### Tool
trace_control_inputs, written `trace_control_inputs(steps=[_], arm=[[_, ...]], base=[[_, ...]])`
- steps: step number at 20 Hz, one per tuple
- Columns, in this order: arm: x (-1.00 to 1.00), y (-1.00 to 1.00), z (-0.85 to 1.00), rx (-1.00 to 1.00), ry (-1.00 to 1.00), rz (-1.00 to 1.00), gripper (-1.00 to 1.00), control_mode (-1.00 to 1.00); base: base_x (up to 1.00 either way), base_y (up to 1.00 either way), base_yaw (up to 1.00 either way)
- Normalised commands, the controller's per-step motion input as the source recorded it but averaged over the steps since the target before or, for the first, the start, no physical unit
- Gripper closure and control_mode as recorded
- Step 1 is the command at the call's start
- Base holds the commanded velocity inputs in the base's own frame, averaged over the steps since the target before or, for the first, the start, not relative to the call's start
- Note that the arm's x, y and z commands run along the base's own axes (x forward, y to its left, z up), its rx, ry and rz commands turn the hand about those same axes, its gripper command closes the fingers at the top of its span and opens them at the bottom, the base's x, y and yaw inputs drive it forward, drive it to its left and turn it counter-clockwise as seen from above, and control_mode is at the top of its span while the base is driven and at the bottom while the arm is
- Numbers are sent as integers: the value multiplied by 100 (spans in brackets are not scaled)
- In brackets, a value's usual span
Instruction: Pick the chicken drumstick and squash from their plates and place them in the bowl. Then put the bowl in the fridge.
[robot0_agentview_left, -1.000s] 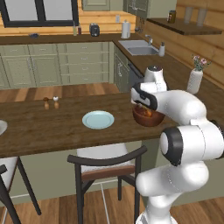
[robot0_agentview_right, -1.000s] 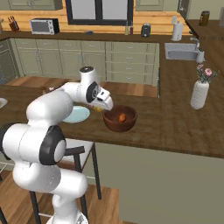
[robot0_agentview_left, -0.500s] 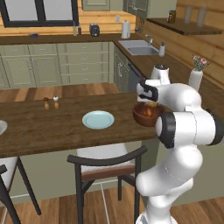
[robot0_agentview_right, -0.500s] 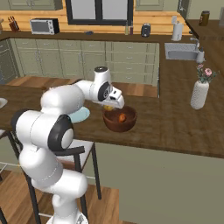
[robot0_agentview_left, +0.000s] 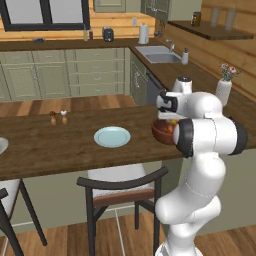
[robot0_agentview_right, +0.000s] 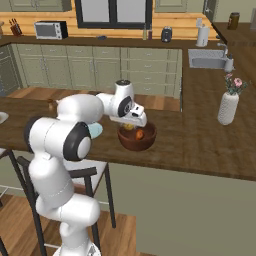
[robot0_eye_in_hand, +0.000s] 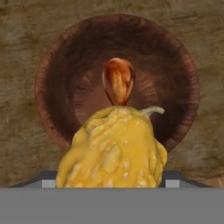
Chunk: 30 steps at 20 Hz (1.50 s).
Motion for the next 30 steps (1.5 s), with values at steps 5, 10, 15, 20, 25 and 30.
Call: trace_control_inputs(steps=[5, 10, 15, 20, 25, 30], arm=[[10, -1, -43, 0, 0, 1, 100, -100], [9, -4, -23, 0, 0, 0, 100, -100], [17, -10, -15, 0, 0, 0, 100, -100], [11, -7, -17, 0, 0, 0, 100, -100], [0, 0, -4, 0, 0, 0, -100, -100], [0, 0, 0, 0, 0, 0, -100, -100]], base=[[0, 0, 0], [0, 0, 0], [0, 0, 0], [0, 0, 0], [0, 0, 0], [0, 0, 0]])
